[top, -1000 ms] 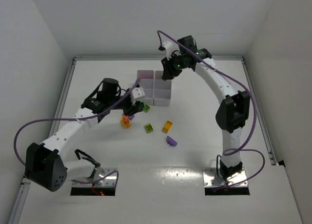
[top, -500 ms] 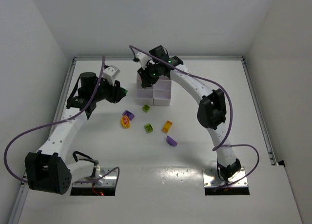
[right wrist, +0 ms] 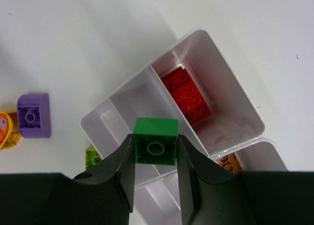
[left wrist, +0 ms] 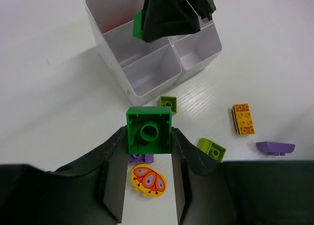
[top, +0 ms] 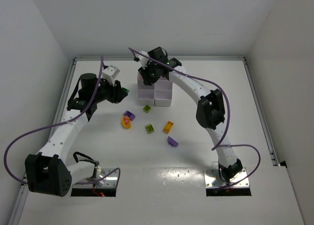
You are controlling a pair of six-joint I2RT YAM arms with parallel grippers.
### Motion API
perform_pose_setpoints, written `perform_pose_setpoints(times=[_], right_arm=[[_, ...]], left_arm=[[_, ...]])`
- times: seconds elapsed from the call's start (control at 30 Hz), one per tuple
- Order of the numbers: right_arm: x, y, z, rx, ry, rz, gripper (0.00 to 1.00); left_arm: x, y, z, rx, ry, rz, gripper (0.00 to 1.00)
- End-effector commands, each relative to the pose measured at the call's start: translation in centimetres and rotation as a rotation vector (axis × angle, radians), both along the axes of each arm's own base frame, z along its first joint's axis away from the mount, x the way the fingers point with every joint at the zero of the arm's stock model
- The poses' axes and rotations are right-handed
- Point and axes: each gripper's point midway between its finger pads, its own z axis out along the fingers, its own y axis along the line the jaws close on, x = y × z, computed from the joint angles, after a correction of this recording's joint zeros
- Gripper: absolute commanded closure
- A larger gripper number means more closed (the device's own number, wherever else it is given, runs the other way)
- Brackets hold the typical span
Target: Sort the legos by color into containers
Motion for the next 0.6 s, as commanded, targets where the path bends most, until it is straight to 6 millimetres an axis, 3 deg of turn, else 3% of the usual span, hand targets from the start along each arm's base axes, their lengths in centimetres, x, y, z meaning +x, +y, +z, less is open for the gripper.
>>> perform_pose_setpoints(times=[0.0, 0.17, 0.3, 0.4, 0.5, 0.53, 0.57], right_arm=[[1.1, 0.6, 0.8, 0.016, -0.044, -0.036, 0.94], [0.8, 0.5, 0.0, 0.005, -0.029, -0.036, 0.88], [0.9, 0.3, 0.0, -0.001, -0.034, -0.043, 0.63], [0.7, 0.7, 0.0, -0.006, -0.037, -0.041, 0.52], [0.3, 1.1, 1.3, 0.007, -0.055, -0.032, 0.40], [0.3, 1.1, 1.3, 0.007, -0.055, -0.032, 0.40], [0.4, 1.1, 2.8, 0.026, -0.080, -0.032, 0.40]], left_arm=[[0.1, 0.0, 1.7, -0.020, -0.062, -0.001, 0.88], [0.2, 0.0, 1.4, -0.012, -0.058, -0.004, 0.88], [0.6, 0.0, 2.1, -0.016, -0.091, -0.004, 0.88], [0.9, -0.1, 2.0, -0.016, -0.091, -0.004, 0.88], [1.1, -0.5, 2.0, -0.017, -0.101, -0.015, 0.88], [1.2, -0.5, 1.7, -0.016, -0.092, -0.015, 0.88], [1.5, -0.5, 1.7, -0.017, -0.098, -0.015, 0.88]])
